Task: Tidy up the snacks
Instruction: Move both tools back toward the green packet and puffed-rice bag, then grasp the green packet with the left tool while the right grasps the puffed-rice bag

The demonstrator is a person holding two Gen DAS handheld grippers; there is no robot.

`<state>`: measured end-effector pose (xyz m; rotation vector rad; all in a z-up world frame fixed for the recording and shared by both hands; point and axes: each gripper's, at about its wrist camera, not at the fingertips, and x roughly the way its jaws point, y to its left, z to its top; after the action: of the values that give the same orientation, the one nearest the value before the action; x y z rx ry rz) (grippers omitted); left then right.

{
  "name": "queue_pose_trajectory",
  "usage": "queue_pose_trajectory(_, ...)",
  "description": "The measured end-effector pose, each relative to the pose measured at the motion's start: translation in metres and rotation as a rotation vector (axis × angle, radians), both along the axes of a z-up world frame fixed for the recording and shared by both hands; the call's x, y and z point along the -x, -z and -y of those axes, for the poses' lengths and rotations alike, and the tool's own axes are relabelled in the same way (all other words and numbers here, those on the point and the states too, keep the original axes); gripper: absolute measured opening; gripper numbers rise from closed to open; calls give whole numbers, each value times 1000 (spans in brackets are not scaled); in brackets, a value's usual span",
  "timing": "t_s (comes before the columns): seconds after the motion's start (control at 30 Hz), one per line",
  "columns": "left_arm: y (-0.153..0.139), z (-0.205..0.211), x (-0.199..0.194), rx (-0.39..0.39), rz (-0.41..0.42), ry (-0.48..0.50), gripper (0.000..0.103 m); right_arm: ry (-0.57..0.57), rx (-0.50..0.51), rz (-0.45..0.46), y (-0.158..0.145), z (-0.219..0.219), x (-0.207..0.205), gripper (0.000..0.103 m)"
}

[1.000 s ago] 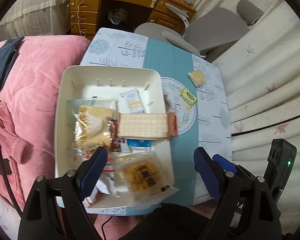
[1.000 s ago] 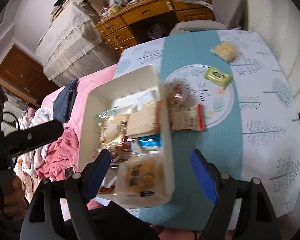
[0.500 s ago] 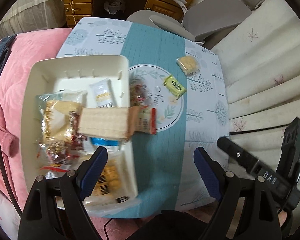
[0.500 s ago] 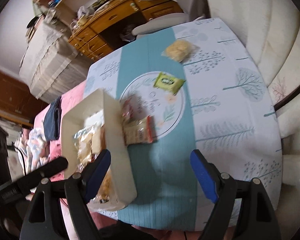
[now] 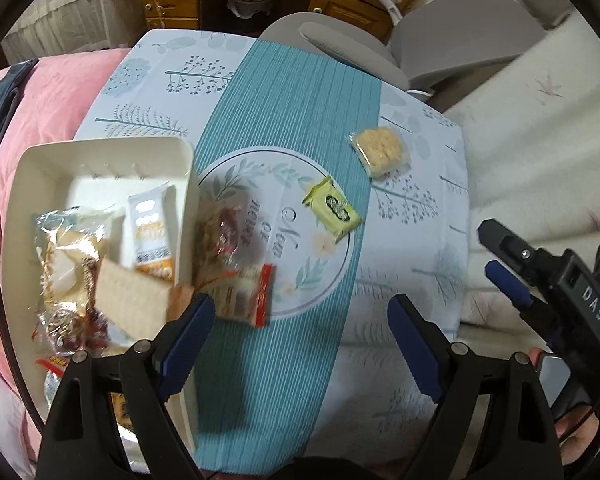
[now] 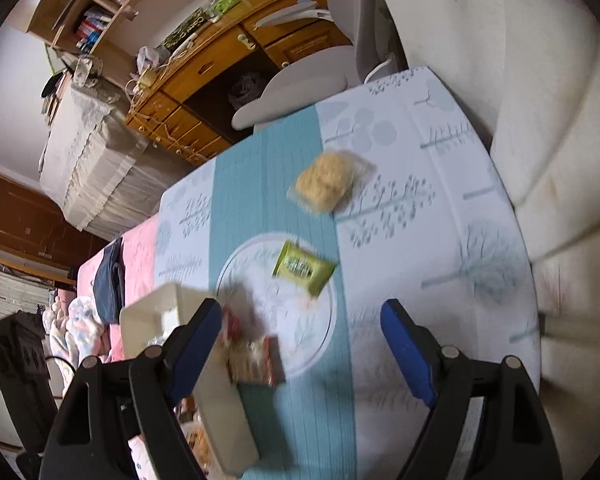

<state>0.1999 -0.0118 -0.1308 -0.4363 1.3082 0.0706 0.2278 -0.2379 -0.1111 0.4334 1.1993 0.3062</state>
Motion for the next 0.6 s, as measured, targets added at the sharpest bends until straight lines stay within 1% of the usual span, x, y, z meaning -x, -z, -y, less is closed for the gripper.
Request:
queue_pose_trajectory(0.17,25,11,-34,-20,-44,-48,87,17,-12,-5,19,11,-39,82)
queue_pose_trajectory(0.3,46,18,-55,-53,-56,-75,87,-2,-6,23,39,11,-67,82)
queue_pose_trajectory(0.43,75,24,-75,-83,-76,-72,87,-54,-17,48,60,2,-86,82)
queue_pose_trajectory(0.47,80,25,-78,-88,-79,-70,87,-74,-20,68,65,-1,-91,82)
queue_pose_trajectory(0.6,101,31,-92,-114,-88,-58,87,-133,17,122,82,-14,-105,83)
